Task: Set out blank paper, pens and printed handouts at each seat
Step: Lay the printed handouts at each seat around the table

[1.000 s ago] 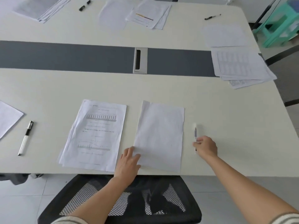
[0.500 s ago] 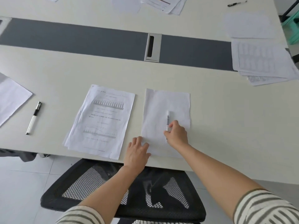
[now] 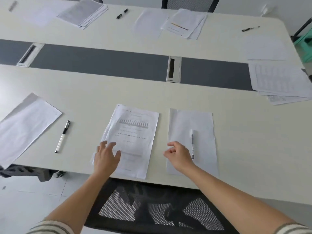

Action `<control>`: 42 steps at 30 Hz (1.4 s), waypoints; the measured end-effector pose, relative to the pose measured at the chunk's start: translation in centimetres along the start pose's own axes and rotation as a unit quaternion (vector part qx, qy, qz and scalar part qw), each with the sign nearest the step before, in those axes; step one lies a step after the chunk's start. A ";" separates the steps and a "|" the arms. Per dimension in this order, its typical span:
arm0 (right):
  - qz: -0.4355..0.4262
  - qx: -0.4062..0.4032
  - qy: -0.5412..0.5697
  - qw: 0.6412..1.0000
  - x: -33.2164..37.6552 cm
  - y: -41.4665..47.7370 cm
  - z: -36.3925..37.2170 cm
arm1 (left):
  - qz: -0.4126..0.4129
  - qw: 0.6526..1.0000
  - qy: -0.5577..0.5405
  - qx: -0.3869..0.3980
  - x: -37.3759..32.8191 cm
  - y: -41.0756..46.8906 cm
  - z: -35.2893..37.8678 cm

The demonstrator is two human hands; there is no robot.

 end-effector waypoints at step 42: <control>-0.083 -0.026 0.181 0.980 11.0 0.8 3.4 | 0.028 0.848 -0.507 0.148 -0.6 6.2 -8.5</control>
Point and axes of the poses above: each hand's wrist, its own y-axis towards the middle knuckle, its own z-axis out of the palm, x = y × z, the point moved 3 cm from there along y, towards the middle knuckle, and after that the axes turned 3 degrees about z, right-handed, at the moved point
